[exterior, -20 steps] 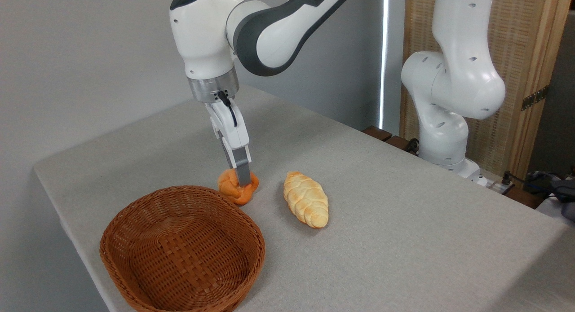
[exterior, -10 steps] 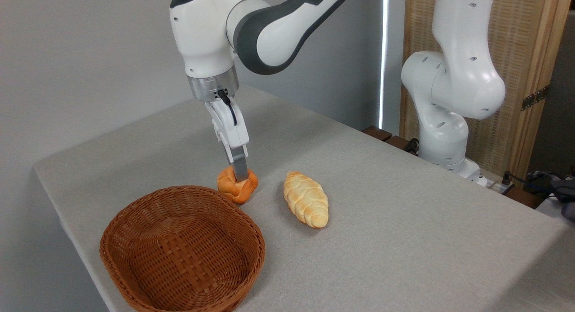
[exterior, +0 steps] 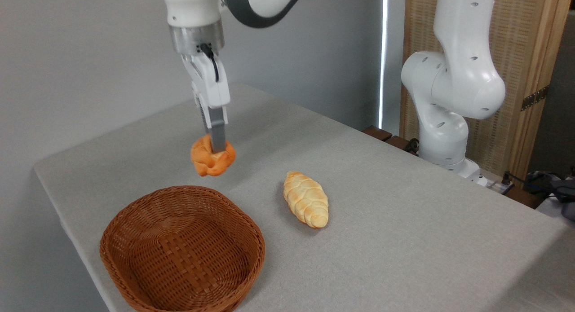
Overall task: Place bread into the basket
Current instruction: 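Lift the orange roll and carry it over the wicker basket, then lower the roll into the basket and open the gripper, then raise the open gripper up away from the basket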
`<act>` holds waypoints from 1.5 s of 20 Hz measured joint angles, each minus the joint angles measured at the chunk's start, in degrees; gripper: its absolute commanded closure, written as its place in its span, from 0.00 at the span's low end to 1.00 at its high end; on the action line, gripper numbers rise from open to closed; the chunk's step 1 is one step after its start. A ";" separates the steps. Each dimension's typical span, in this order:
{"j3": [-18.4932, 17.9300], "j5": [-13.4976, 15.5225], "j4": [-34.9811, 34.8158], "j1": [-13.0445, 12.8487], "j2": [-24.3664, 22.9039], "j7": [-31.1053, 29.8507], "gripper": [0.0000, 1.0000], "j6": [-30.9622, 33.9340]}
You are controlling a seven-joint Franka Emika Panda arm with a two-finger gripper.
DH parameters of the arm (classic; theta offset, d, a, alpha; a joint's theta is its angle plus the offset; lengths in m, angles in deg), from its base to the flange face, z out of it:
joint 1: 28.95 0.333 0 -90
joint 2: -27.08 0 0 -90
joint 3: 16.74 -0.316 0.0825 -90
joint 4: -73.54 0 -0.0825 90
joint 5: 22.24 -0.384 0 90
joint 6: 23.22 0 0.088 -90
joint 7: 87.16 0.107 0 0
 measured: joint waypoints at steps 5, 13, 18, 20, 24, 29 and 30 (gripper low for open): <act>-0.28 0.00 1.89 2.16 0.66 0.00 0.69 -5.10; -1.71 0.00 1.90 4.30 6.62 0.01 0.13 -14.06; -1.81 0.00 2.08 4.38 7.73 -0.27 0.07 -14.49; -1.80 0.00 2.10 4.38 7.85 -1.02 0.02 -14.49; -1.76 0.00 2.21 4.34 7.86 -1.21 0.00 -14.49; -1.76 0.00 2.28 4.34 7.86 -1.53 0.00 -14.49; -1.76 0.00 2.30 4.34 7.86 -2.59 0.00 -14.49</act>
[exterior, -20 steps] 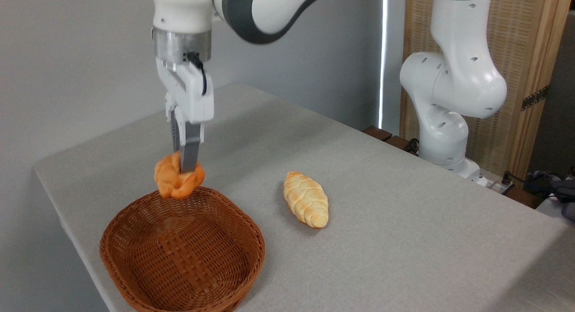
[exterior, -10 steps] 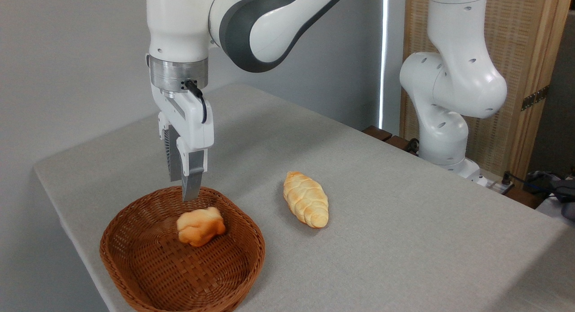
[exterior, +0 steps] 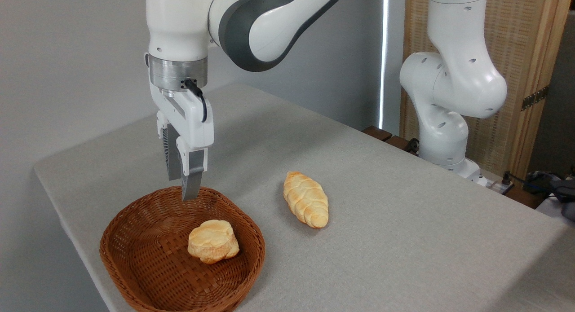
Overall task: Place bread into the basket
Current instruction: 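Raise the open gripper up away from the basket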
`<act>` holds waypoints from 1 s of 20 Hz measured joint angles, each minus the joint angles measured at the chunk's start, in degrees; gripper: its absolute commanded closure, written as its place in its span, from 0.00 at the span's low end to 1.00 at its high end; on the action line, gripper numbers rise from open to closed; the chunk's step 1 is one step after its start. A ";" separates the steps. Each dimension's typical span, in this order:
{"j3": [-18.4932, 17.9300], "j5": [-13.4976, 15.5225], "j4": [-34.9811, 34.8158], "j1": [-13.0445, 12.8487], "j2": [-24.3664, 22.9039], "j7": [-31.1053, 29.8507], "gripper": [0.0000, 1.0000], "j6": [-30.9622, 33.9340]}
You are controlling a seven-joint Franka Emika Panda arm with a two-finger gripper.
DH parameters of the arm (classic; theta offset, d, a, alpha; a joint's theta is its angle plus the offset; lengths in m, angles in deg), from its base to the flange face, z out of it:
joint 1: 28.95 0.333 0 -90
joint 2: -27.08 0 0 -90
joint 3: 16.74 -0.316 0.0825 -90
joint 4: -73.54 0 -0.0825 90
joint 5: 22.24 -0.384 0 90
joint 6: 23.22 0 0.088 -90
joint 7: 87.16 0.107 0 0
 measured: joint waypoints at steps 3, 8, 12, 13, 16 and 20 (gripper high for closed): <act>0.00 0.00 0.15 0.00 -0.01 -3.41 0.00 0.00; -0.02 0.00 0.31 0.00 -0.30 -4.10 0.00 0.51; -0.03 0.00 0.72 0.00 -0.38 -4.63 0.00 0.60; -0.03 0.00 0.73 0.00 -0.37 -5.09 0.00 0.60; -0.03 0.00 0.77 0.00 -0.38 -5.39 0.00 0.97; -0.03 0.00 1.48 0.00 -1.12 -5.40 0.00 5.96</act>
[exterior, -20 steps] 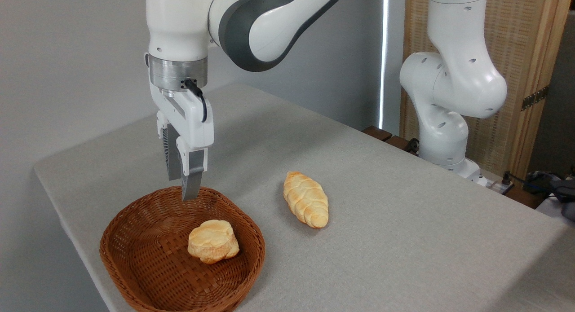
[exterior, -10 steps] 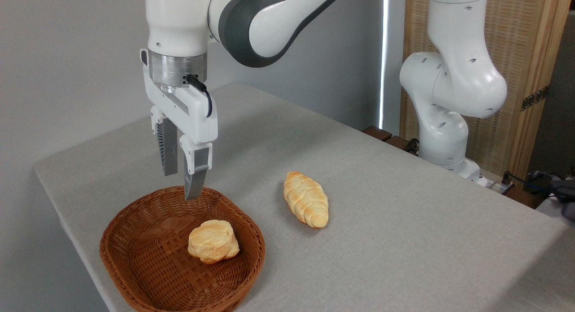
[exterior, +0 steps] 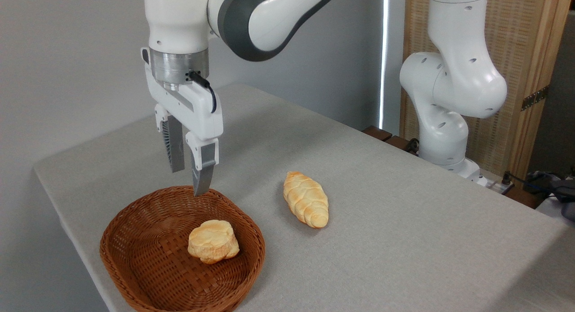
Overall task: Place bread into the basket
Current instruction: 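Raise the open gripper up away from the basket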
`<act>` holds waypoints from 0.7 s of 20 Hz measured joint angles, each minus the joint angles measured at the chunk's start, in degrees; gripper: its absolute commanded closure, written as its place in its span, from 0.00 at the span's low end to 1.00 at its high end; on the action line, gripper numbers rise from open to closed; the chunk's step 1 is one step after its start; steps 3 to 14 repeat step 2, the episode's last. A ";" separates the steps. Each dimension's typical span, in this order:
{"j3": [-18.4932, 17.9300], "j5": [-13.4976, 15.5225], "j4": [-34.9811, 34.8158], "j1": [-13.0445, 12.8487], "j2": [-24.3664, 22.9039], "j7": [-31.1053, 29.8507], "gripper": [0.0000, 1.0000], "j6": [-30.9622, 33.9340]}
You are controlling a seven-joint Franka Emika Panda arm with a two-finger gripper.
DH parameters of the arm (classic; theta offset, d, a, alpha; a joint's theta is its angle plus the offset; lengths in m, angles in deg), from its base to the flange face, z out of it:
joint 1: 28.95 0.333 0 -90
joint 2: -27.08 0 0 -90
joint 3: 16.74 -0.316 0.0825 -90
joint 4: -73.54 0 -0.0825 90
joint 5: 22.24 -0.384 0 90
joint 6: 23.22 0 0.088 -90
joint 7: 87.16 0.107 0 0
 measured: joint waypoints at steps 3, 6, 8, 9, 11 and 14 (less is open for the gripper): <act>0.00 -0.29 0.33 0.00 -0.97 0.00 0.00 4.22; 0.00 -0.29 0.33 0.00 -0.97 0.00 0.00 4.22; 0.00 -0.29 0.33 0.00 -0.97 0.00 0.00 4.22; 0.00 -0.29 0.33 0.00 -0.97 0.00 0.00 4.22; 0.00 -0.29 0.33 0.00 -0.97 0.00 0.00 4.22; 0.00 -0.29 0.33 0.00 -0.97 0.00 0.00 4.22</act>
